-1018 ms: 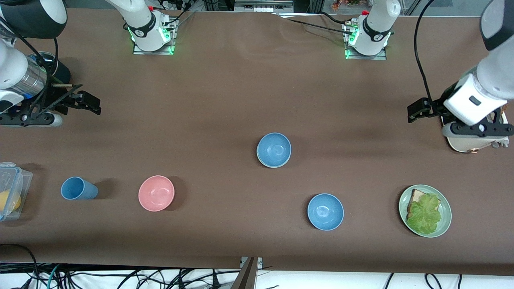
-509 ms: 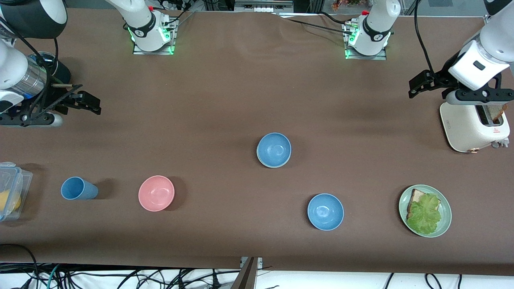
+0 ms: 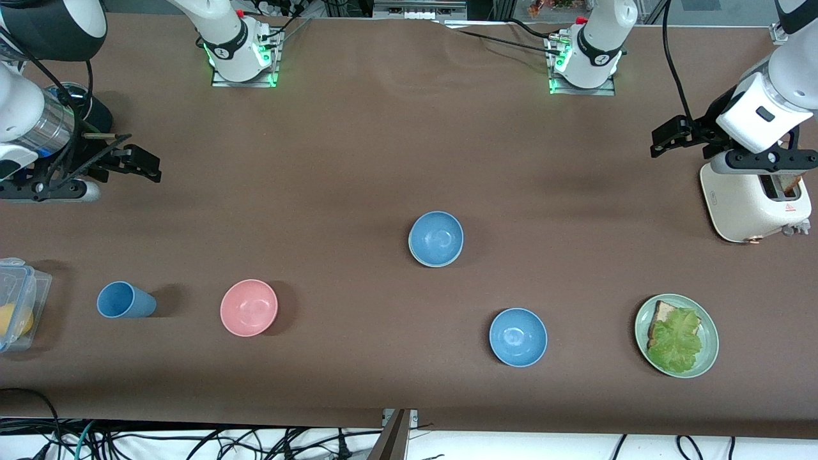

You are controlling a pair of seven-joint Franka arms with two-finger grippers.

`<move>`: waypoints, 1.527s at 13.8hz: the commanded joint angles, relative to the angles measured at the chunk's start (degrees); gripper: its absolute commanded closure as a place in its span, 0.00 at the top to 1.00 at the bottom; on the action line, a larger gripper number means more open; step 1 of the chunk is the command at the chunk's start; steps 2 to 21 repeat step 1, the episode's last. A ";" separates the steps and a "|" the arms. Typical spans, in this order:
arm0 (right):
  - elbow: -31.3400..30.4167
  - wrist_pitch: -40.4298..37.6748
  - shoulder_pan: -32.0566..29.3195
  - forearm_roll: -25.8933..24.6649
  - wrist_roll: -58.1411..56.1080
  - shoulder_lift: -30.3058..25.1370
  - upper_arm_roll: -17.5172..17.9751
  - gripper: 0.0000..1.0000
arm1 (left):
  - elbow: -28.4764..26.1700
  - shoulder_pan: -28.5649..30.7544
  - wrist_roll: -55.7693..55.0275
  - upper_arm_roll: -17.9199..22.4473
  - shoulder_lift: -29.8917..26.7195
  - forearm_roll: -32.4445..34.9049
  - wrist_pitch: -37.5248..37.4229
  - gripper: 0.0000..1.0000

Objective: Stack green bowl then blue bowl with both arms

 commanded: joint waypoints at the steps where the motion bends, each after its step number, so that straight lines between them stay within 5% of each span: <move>1: 1.01 -0.98 -0.48 1.27 -0.54 -0.21 0.67 1.00 | 2.11 -1.00 0.62 0.85 0.94 -0.76 -1.62 1.00; 21: 1.01 -0.98 -0.48 1.27 -0.54 -0.21 0.67 1.00 | 2.11 -1.00 0.62 0.85 0.94 -0.76 -1.62 1.00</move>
